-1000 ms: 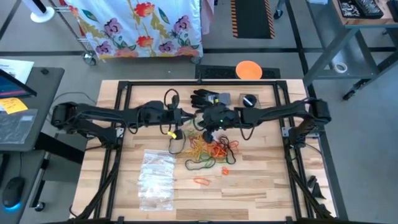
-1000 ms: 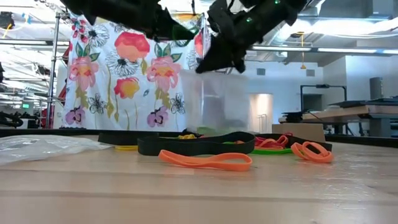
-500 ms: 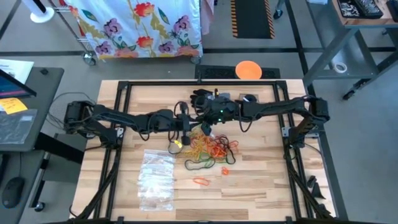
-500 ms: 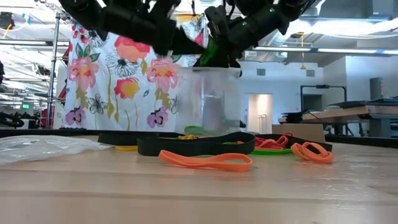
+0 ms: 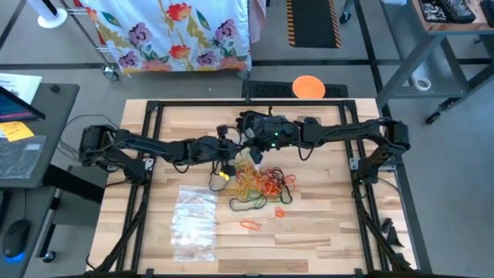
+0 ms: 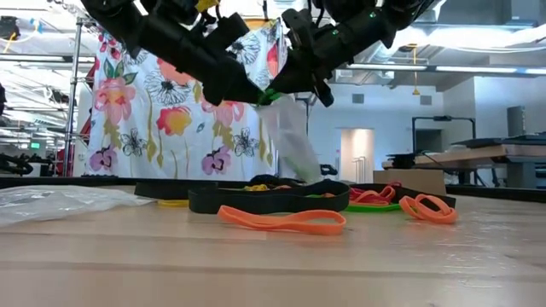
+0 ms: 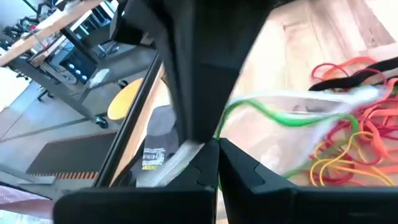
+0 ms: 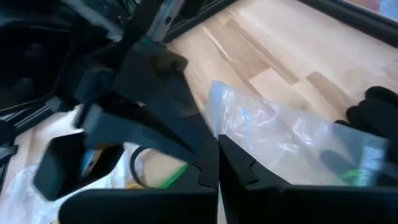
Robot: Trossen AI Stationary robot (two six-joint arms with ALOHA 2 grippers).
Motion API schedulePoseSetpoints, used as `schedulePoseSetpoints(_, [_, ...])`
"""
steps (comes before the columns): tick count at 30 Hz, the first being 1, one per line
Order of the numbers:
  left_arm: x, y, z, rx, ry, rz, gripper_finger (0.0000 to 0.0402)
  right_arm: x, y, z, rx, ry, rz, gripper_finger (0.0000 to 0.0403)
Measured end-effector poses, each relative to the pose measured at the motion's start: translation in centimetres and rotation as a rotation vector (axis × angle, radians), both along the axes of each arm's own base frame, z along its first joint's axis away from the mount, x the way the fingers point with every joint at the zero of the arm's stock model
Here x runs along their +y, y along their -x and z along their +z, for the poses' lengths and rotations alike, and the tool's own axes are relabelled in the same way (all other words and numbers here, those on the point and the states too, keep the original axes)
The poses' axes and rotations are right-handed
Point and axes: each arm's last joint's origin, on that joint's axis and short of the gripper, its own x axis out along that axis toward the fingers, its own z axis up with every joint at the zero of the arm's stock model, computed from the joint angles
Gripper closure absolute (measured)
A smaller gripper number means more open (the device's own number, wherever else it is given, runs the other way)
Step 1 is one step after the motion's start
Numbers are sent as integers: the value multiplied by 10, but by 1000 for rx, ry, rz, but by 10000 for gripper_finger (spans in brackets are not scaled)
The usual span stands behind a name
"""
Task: Sort rubber bands
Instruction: Put the green rubber band into the transparent zip bag
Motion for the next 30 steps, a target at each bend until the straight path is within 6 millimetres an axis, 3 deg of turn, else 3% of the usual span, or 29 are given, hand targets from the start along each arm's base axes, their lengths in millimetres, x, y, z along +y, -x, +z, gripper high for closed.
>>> schedulePoseSetpoints(15, [0,-5,11,-30,131,114,398,10,-2,0,1,-26,22,403])
schedulePoseSetpoints(24, [-12,-8,18,93,166,85,299,-2,1,0,10,-7,-39,403])
schedulePoseSetpoints(30, [-29,-3,38,83,121,73,246,-12,5,1,19,-8,-69,403])
